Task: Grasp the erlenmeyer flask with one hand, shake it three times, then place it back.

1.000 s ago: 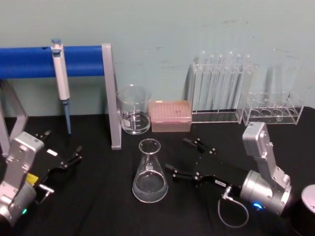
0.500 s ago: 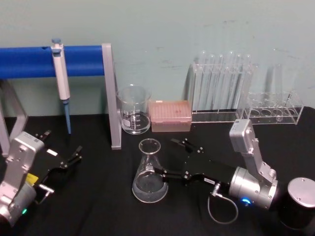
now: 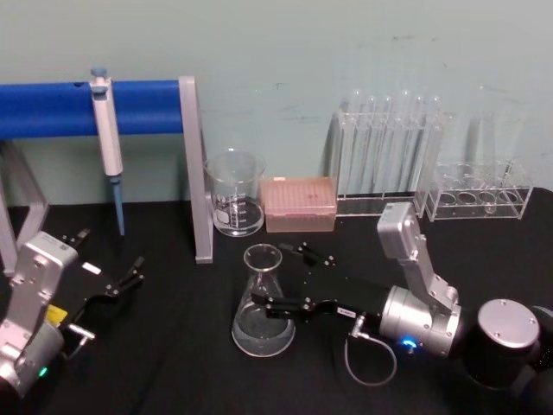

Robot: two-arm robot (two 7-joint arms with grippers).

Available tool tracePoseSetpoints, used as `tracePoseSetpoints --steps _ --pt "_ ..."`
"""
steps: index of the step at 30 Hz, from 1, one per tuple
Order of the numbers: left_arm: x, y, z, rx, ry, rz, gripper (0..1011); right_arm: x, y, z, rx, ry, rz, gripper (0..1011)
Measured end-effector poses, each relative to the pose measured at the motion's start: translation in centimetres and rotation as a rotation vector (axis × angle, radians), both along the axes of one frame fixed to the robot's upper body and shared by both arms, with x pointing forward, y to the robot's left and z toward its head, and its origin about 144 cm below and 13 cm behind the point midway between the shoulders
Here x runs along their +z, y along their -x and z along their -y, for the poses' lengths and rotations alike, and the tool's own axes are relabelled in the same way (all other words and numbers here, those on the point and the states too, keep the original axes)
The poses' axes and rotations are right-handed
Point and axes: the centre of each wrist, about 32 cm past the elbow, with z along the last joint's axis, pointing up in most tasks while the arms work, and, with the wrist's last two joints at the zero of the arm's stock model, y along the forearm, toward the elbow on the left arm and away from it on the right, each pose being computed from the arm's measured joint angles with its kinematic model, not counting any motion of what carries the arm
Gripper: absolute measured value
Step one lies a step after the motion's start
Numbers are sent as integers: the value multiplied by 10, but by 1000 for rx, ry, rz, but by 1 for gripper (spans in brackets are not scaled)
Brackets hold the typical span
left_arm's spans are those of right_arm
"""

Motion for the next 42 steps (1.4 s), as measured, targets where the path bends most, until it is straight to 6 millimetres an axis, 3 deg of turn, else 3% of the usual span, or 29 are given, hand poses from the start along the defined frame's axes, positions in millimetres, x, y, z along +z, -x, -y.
tracePoseSetpoints --steps 15,42 --pt "0 0 0 0 0 0 1001 -5 -11 -17 25 -7 -20 1000" --pt "0 0 0 0 0 0 1000 -7 -11 -20 -4 5 -24 1000"
